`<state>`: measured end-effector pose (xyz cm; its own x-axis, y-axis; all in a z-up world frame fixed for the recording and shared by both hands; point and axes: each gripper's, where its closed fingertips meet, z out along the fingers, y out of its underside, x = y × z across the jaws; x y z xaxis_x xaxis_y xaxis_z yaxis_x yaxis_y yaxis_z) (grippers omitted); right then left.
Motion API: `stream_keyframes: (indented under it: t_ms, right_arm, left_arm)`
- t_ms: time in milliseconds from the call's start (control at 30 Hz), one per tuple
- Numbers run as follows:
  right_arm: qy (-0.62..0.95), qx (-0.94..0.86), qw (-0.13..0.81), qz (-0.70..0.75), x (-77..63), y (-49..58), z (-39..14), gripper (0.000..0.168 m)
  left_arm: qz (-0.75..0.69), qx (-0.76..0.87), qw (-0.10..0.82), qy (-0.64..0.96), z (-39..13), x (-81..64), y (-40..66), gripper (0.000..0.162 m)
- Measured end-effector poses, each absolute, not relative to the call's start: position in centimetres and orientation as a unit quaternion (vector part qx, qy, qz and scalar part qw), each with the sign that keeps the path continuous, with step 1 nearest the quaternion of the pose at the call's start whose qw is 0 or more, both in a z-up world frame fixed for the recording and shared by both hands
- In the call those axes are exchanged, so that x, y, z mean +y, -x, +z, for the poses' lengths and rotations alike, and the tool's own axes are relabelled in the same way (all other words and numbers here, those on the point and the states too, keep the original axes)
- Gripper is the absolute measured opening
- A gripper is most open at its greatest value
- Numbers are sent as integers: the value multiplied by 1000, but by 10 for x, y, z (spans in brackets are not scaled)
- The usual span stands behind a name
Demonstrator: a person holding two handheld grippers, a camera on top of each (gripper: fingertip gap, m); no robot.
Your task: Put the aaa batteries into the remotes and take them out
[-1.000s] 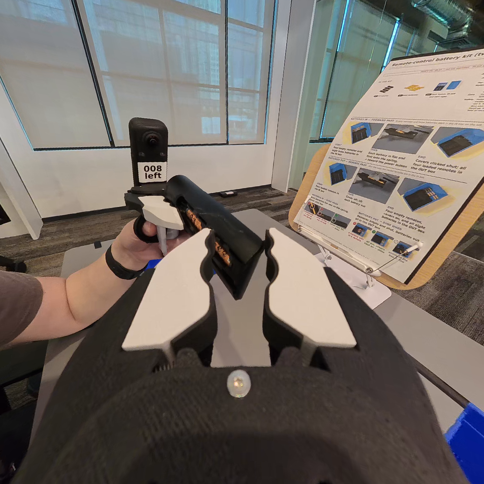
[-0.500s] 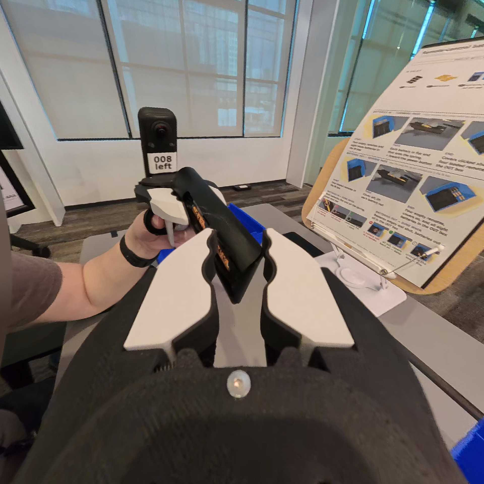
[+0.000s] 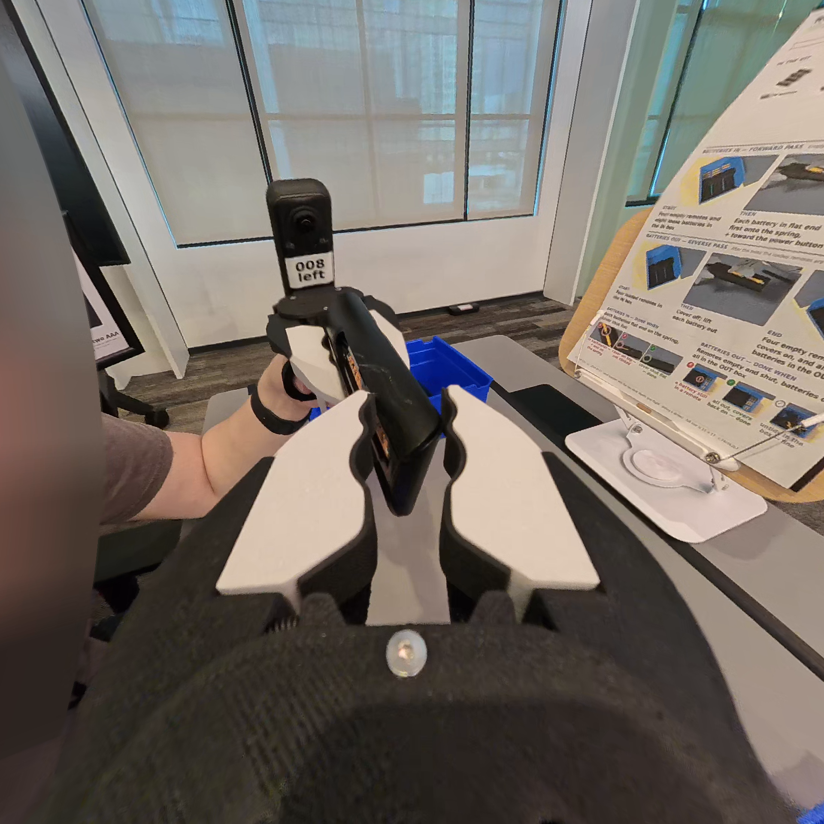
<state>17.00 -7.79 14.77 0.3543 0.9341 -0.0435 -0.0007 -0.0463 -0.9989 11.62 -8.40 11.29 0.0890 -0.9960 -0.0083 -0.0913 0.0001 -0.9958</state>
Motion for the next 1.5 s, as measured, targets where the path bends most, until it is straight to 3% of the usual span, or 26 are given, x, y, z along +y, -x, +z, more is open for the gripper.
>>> stream_keyframes:
  t_ms: [267, 367, 500, 667, 900, 1033, 1500]
  right_arm:
    - [591, -357, 602, 401, -65, -174, 153, 36]
    - [597, -319, 635, 374, -54, -178, 157, 68]
    - [578, -298, 702, 290, -50, -182, 166, 89]
    - [559, -299, 752, 182, -53, -188, 174, 90]
    - [583, -297, 745, 132, -47, -181, 162, 92]
    - [596, -275, 739, 152, -40, -176, 153, 103]
    - [620, -268, 704, 220, -28, -162, 132, 105]
  left_arm:
    - [-400, 495, 544, 547, 112, -76, -121, 33]
    - [-403, 477, 557, 548, 113, -71, -123, 32]
    - [-394, 454, 583, 547, 117, -64, -121, 32]
    - [-394, 449, 588, 545, 119, -65, -121, 32]
    - [-369, 441, 609, 547, 118, -60, -123, 32]
    - [-331, 436, 624, 558, 113, -54, -123, 32]
    - [-259, 433, 643, 577, 97, -46, -135, 33]
